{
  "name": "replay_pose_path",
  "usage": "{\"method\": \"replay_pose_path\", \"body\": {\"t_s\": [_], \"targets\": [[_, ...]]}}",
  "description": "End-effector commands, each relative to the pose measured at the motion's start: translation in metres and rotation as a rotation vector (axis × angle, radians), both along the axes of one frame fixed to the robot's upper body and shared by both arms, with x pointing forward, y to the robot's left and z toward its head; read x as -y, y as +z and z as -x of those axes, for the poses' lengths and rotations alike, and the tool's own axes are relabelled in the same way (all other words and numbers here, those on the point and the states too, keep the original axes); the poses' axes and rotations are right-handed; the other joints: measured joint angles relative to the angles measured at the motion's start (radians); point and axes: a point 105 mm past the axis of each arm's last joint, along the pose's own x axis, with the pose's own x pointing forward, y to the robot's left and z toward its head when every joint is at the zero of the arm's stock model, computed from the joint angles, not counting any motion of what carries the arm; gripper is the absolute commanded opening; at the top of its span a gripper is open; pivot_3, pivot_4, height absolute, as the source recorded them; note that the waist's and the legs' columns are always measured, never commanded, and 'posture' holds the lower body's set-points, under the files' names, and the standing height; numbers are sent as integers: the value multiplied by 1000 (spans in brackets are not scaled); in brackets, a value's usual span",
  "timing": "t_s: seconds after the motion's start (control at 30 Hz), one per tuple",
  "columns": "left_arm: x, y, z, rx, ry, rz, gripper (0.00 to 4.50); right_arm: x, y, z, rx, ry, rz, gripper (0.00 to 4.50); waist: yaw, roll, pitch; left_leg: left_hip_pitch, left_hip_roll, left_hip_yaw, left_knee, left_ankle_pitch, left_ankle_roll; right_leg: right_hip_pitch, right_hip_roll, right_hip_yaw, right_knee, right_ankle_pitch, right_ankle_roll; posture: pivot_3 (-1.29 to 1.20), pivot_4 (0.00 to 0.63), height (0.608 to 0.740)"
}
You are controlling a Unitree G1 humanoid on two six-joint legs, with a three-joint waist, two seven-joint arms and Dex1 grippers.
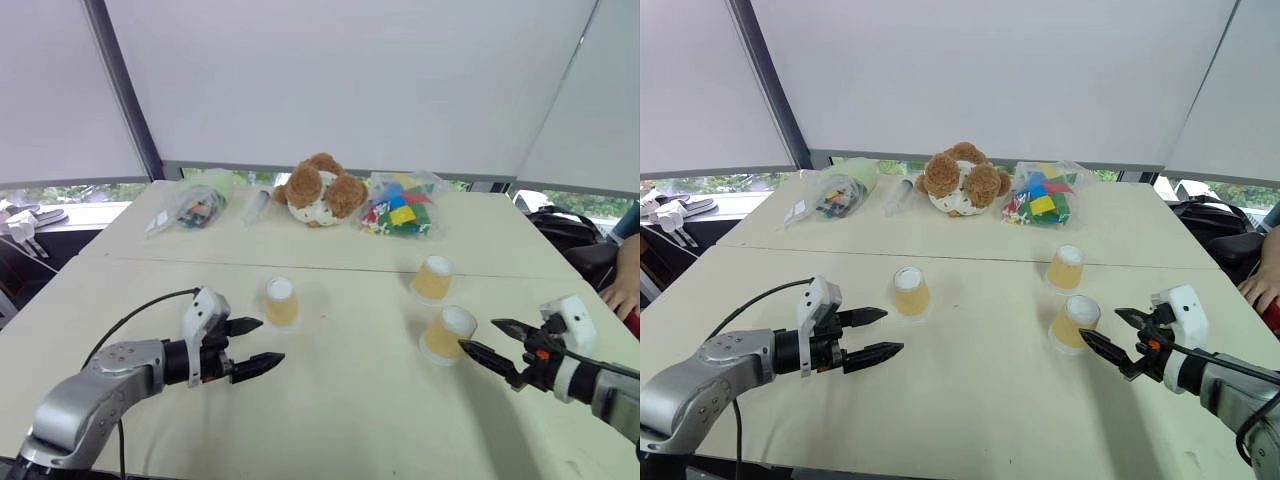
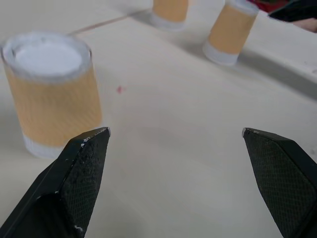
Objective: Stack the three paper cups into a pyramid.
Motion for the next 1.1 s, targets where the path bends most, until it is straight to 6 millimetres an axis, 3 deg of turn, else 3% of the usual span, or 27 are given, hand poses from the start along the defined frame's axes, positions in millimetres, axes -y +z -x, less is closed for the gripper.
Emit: {"method": "replay_pose_path", "body": {"t_s": [0.03, 0.5, 0.6, 0.67, 0.7, 0.73, 0.8, 0.93, 1.07, 1.1], "targets": [[9, 8, 6, 27, -51, -3, 4416, -2, 4, -7, 41, -1, -10, 4500, 0, 0, 0, 0, 0, 0, 0, 0, 0, 0, 0, 0, 0, 0, 0, 0, 150, 740], [10, 6, 16, 6, -52, -23, 4416, -3, -13, -40, 52, 3, -83, 4500, 0, 0, 0, 0, 0, 0, 0, 0, 0, 0, 1, 0, 0, 1, 1, 0, 150, 740], [10, 3, 17, 0, -47, -28, 4500, -5, -15, -41, 54, 11, -86, 3730, 1, 0, 0, 0, 0, 0, 0, 0, 0, 0, 1, 0, 0, 1, 2, 0, 150, 740], [8, 2, 17, -3, -42, -30, 4500, -6, -15, -41, 57, 15, -89, 2737, 1, 0, 0, 0, 0, 0, 0, 0, 0, 0, 1, 0, 0, 1, 2, 0, 150, 740], [7, 2, 17, -6, -40, -31, 4500, -7, -13, -42, 66, 17, -95, 2462, 1, 0, 0, 0, 0, 0, 0, 0, 0, 0, 1, 0, 0, 1, 2, 0, 150, 740], [6, 1, 17, -8, -37, -33, 4500, -8, -10, -42, 76, 21, -97, 2461, 1, 0, 0, 0, 0, 0, 0, 0, 0, 0, 0, 0, 1, 1, 2, 0, 150, 740], [2, 0, 17, -15, -28, -44, 4500, -23, 3, -41, 94, 95, -82, 2461, 0, 0, 0, 0, 0, 0, 0, 0, 0, 0, 0, 0, 1, 1, 2, 0, 150, 740], [-7, 1, 15, -14, -11, -70, 4500, -73, 28, -38, 103, 309, -87, 2461, -13, 2, 1, 0, 1, 0, 0, 0, 0, -2, 1, 0, 2, 1, 2, 0, 150, 740], [-8, 1, 15, -13, -12, -73, 4500, -78, 30, -37, 90, 329, -87, 2461, -2, 1, 1, 0, 1, -1, -1, 0, 0, -2, 2, -1, 2, 1, 2, 0, 150, 740], [-8, 1, 18, -11, -8, -75, 4500, -102, 21, -42, 66, 427, -66, 2461, 1, 1, 1, 0, 1, -1, -1, 0, 0, -2, 2, -1, 2, 1, 2, 0, 150, 740]]}}
